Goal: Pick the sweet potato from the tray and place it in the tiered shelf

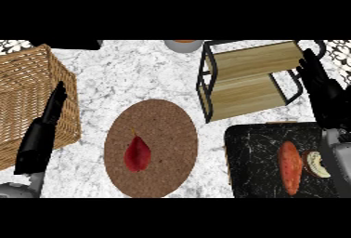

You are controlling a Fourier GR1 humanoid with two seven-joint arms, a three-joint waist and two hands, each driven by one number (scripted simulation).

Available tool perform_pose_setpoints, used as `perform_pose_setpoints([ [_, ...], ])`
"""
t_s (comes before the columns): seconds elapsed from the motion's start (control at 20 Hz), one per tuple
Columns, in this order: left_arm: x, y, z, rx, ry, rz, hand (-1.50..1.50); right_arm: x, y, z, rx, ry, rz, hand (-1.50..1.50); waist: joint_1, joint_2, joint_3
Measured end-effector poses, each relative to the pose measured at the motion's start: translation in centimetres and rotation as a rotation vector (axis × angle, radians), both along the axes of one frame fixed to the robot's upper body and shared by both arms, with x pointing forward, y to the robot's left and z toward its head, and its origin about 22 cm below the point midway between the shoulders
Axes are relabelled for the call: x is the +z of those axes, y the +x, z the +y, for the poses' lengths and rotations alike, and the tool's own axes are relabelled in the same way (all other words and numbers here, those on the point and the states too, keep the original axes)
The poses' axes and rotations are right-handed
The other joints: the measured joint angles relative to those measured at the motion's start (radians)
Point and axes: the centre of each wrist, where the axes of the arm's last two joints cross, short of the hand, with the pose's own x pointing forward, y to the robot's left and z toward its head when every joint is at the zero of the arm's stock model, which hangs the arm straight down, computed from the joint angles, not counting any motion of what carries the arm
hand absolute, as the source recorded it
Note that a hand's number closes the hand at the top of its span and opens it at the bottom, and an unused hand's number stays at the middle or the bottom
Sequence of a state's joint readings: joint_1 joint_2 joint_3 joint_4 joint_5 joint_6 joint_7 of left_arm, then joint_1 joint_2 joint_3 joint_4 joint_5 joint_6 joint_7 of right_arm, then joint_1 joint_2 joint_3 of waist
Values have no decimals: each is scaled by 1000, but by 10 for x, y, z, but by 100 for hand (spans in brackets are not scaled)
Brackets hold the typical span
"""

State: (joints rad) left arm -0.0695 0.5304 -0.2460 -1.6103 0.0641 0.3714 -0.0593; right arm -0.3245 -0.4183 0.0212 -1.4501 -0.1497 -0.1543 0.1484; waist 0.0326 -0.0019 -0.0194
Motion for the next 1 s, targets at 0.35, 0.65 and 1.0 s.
perform_pose_setpoints([
  [0.35,5,2,-2,76,-190,36,0,-1,-7,-4,212,55,-7,-150,-25,0,16],
  [0.65,5,1,-9,93,-305,81,0,-22,-27,-48,241,303,-4,-150,-39,1,20],
  [1.0,5,-3,-9,108,-329,95,0,26,-45,-105,503,129,10,-150,-41,-2,20],
])
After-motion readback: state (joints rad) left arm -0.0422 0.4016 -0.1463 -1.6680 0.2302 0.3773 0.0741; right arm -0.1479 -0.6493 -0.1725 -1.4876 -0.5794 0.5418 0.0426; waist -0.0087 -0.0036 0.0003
